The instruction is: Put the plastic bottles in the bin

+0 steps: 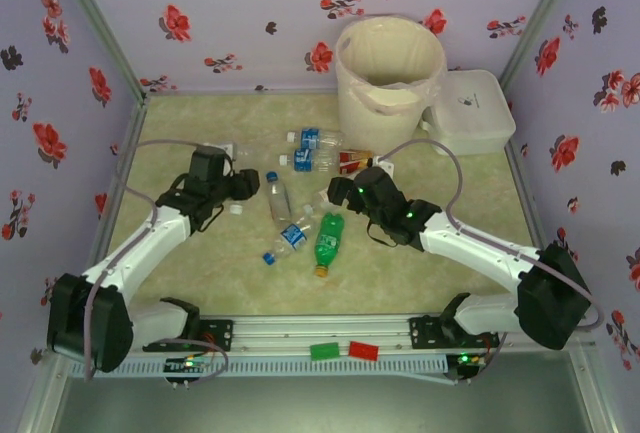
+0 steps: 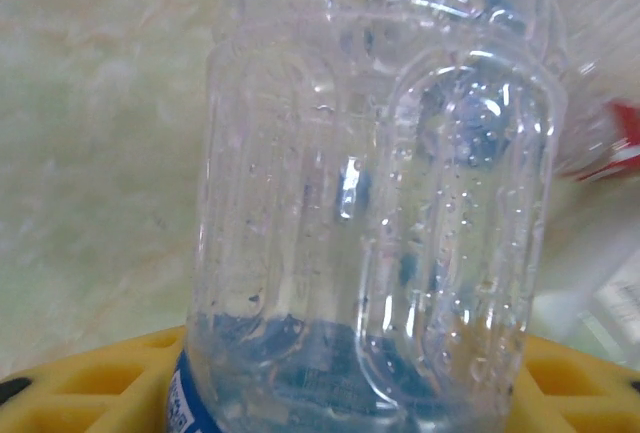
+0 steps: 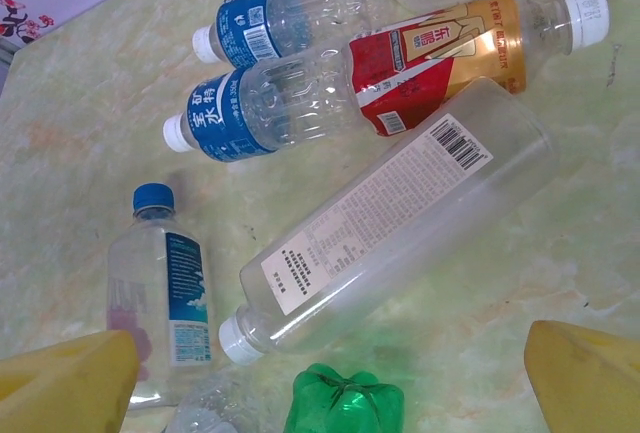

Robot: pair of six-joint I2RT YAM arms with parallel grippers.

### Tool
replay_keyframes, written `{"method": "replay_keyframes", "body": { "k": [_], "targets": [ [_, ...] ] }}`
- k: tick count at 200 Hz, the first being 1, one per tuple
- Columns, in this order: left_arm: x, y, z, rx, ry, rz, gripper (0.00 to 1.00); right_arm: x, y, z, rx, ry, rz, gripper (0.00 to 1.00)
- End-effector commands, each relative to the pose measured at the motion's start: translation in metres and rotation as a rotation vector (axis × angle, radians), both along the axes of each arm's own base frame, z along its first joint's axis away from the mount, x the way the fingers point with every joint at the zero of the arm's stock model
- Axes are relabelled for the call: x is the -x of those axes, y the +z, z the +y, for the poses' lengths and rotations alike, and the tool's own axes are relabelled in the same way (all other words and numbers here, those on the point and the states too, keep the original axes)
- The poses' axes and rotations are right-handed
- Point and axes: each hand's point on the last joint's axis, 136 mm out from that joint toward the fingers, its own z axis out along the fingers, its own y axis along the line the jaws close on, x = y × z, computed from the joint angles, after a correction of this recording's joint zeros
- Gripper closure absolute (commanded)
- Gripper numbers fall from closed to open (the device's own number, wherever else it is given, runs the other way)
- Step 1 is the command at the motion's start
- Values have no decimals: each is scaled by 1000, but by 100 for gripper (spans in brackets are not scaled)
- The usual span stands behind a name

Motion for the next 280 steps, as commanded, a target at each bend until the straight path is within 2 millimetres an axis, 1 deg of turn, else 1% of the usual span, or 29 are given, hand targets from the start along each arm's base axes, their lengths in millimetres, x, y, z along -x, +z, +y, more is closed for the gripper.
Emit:
{"method": "replay_keyframes", "body": {
  "k": [1, 15, 31, 33, 41, 50, 54, 63, 65, 67, 68, 72, 88, 92, 99, 104, 145, 146, 147, 155, 164, 165, 168, 180, 182, 210, 239, 242, 280],
  "targets": [
    [-16, 68, -27, 158, -54, -141, 54, 1, -3, -18, 47, -65, -6, 0],
    [-22, 99, -46, 207, -102, -197, 55, 2, -6, -27, 75, -87, -10, 0],
    [-30, 138, -73, 243, -170, -276, 55, 4, -11, -36, 91, -104, -5, 0],
    [-32, 139, -77, 243, -177, -280, 55, 4, -12, -36, 91, -103, -4, 0],
    [-36, 157, -91, 251, -211, -321, 55, 5, -15, -37, 84, -97, 0, 0],
    [-42, 170, -108, 253, -246, -350, 55, 7, -20, -37, 79, -89, 13, 0],
    [-44, 180, -116, 259, -262, -369, 56, 7, -21, -38, 78, -89, 17, 1],
    [-51, 191, -133, 257, -295, -392, 56, 9, -27, -40, 82, -91, 32, 0],
    [-51, 199, -137, 263, -303, -407, 56, 10, -29, -40, 83, -92, 36, 0],
    [-54, 199, -141, 261, -310, -408, 56, 10, -29, -41, 84, -93, 39, 0],
    [-53, 204, -142, 265, -313, -417, 56, 10, -30, -41, 85, -93, 41, 0],
    [-55, 211, -150, 266, -331, -432, 56, 12, -33, -43, 87, -96, 48, 0],
    [-65, 228, -181, 257, -389, -475, 56, 16, -42, -48, 88, -109, 65, 0],
    [-66, 236, -188, 257, -405, -492, 56, 16, -43, -48, 85, -110, 65, 0],
    [-72, 244, -199, 251, -424, -513, 56, 17, -44, -50, 80, -114, 63, 0],
    [-77, 245, -207, 247, -435, -520, 56, 20, -46, -47, 68, -95, 77, 0],
    [-115, 281, -251, 315, -488, -629, 57, 24, -43, -51, 87, -75, 74, 0],
    [-117, 277, -253, 314, -489, -626, 57, 24, -43, -51, 88, -74, 74, 0],
    [-117, 282, -253, 319, -490, -636, 57, 24, -43, -51, 88, -74, 73, 0],
    [-123, 290, -261, 343, -498, -666, 58, 24, -41, -52, 90, -72, 67, 0],
    [-130, 295, -270, 368, -506, -695, 58, 24, -39, -54, 94, -75, 60, 0],
    [-132, 292, -273, 368, -507, -691, 58, 24, -39, -54, 96, -75, 60, 0],
    [-133, 297, -274, 380, -506, -705, 58, 24, -38, -55, 96, -75, 58, 0],
    [-144, 304, -283, 427, -496, -737, 58, 25, -37, -58, 103, -78, 55, 0],
    [-145, 308, -283, 437, -494, -749, 58, 25, -37, -58, 103, -80, 54, 0],
    [-169, 310, -297, 538, -442, -831, 58, 28, -34, -63, 99, -84, 45, 0],
    [-183, 296, -307, 570, -395, -885, 58, 34, -32, -69, 86, -92, 39, 0],
    [-184, 294, -308, 568, -394, -889, 58, 32, -31, -74, 99, -111, 27, 0],
    [-199, 260, -317, 521, -362, -863, 57, 36, -21, -87, 100, -135, -6, 0]
  ]
}}
